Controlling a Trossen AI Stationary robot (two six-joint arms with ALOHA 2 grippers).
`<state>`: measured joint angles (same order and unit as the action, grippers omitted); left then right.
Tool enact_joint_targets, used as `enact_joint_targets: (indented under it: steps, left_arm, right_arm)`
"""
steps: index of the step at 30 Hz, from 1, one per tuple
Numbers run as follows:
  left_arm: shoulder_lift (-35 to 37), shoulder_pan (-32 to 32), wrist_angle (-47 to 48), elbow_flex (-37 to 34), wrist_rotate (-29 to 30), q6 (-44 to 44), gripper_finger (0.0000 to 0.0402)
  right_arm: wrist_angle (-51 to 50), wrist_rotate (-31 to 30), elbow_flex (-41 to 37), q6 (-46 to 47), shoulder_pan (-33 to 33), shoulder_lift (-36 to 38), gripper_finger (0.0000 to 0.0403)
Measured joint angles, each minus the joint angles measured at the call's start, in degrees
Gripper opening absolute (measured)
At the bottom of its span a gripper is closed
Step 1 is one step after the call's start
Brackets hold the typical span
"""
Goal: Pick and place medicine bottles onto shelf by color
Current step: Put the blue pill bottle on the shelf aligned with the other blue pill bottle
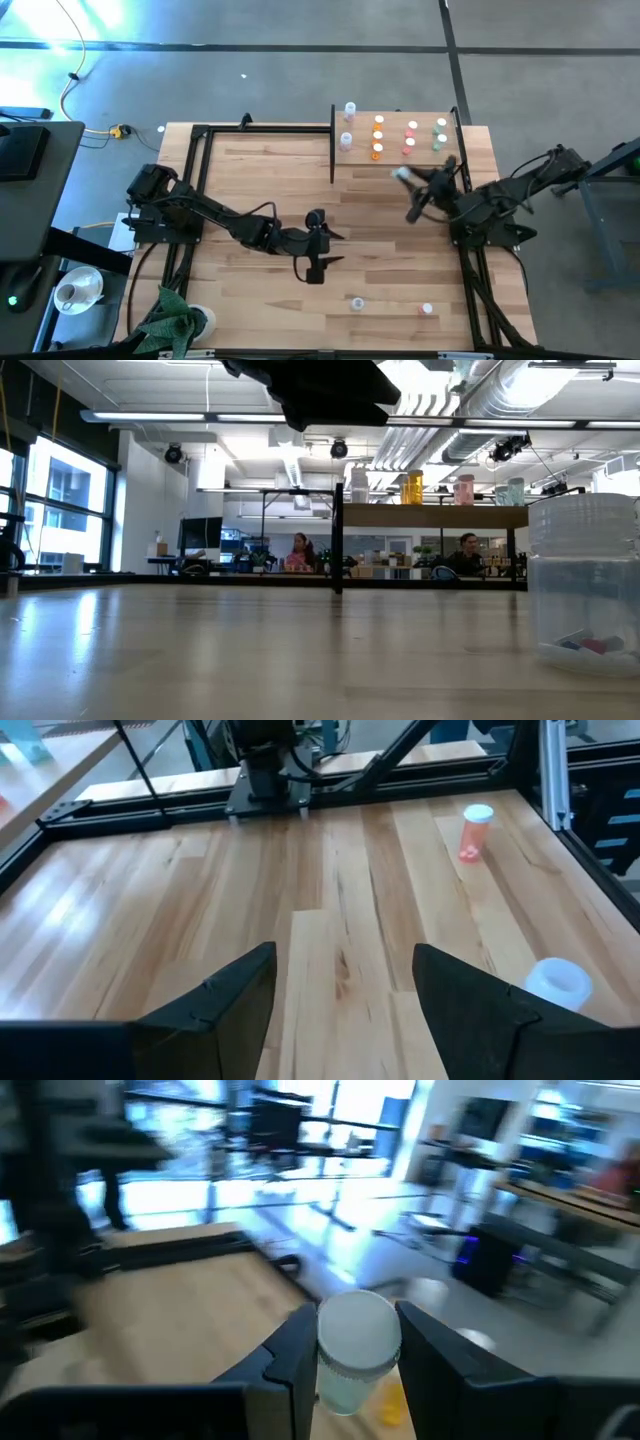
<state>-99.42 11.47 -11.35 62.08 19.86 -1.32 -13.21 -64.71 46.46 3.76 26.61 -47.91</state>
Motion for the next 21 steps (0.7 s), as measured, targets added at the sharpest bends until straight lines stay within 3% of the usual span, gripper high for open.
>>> enact_joint_targets:
  steps: [5,10,16,21]
  left_arm:
    - [0.0,0.0,0.0,0.0,0.0,0.0,0.0225]
    - [0.0,0.0,0.0,0.0,0.0,0.0,0.0225]
    - [0.0,0.0,0.0,0.0,0.0,0.0,0.0225]
    - [0.0,0.0,0.0,0.0,0.0,0.0,0.0225]
  right_arm:
    - [-9.2,-10.1,0.0,7.0,0.0,5.0,0.0099]
    - [-22.4,-14.7,0.0,19.8,0.0,9.2,0.0099]
    - [-35.5,-14.7,0.0,33.6,-1.7,12.7,0.0099]
    - [-41.6,-9.4,0.0,39.3,-7.0,14.3,0.0099]
